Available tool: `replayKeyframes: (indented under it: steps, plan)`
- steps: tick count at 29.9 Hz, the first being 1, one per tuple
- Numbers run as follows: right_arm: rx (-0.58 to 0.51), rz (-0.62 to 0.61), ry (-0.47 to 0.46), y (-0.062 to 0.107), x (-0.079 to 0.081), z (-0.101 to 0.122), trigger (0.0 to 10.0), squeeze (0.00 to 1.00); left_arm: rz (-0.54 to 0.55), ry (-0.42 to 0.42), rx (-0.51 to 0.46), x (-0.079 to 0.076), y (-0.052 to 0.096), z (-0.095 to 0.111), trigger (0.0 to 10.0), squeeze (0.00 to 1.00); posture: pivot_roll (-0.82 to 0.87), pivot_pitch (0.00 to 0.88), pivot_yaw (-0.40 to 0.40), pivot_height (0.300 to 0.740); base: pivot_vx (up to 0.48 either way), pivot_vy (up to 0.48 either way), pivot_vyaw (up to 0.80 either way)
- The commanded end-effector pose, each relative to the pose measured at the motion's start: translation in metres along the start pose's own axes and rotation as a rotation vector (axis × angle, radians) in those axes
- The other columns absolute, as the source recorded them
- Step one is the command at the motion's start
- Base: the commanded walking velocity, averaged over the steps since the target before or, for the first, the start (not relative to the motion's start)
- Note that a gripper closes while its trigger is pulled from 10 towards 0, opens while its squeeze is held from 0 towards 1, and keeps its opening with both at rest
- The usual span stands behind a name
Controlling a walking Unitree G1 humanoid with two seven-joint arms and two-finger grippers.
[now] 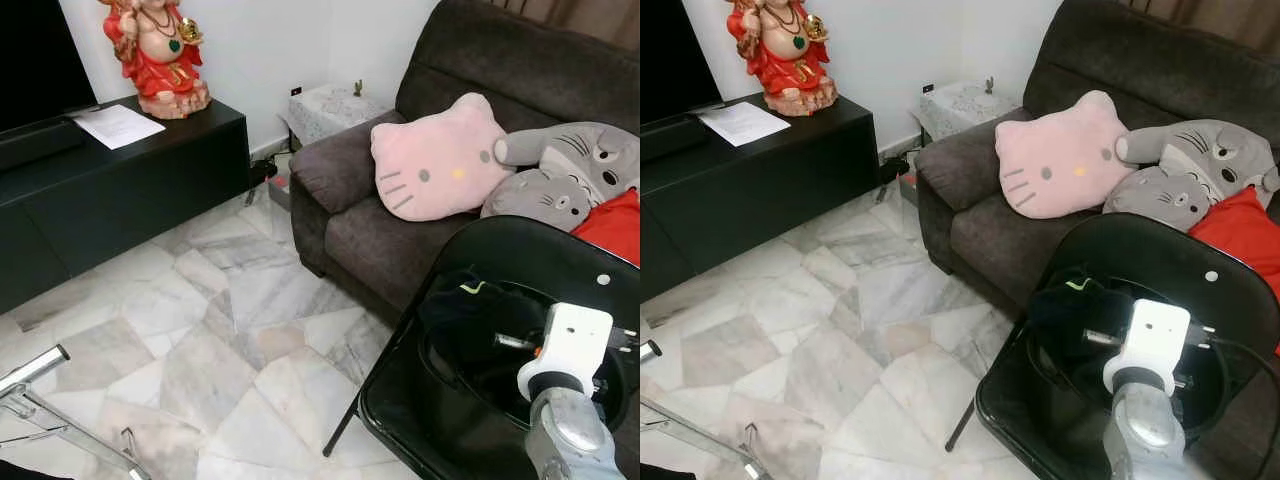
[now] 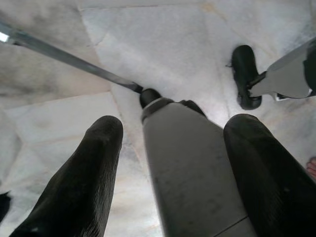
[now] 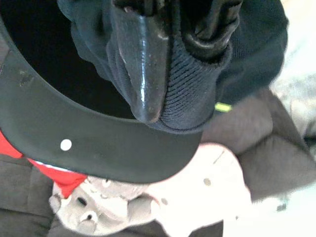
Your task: Hang hanger
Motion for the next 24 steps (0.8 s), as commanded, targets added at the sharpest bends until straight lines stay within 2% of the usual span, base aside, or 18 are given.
replayKeyframes:
  steps: [1,6,10,24]
  plan:
    - [-0.031,-0.003,-0.011,0.0,0.005,0.004,10.0,0.0,0.009,-0.012,0.029,0.004,0.003,-0.01,10.0,0.0,-0.22,0.067,0.019,0.74,0.0,0.0,0.0]
    - [-0.046,-0.013,-0.026,0.0,0.012,0.001,10.0,0.0,0.004,-0.043,0.039,0.007,0.004,-0.012,10.0,0.0,-0.2,0.066,0.035,0.74,0.0,0.0,0.0]
    - [-0.031,-0.015,-0.025,0.002,0.012,-0.009,10.0,0.0,0.008,-0.017,0.026,0.006,0.004,-0.013,10.0,0.0,-0.18,0.059,0.027,0.74,0.0,0.0,0.0]
    - [-0.038,-0.033,-0.023,0.001,0.01,-0.009,10.0,0.0,0.006,0.003,0.01,0.004,0.004,-0.01,10.0,0.0,-0.19,0.094,0.008,0.74,0.0,0.0,0.0]
Point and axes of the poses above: a point about 5 cm out from each wrist's last joint towards the gripper, its own y axis pointing back from the gripper into the wrist, its own z axis along the axis of the wrist's last joint, x = y × z, the point moved 2 cm from there along -y, pointing out of the wrist towards the gripper, and after that the axes turned 13 degrees about -y, right-handed, at the moved point
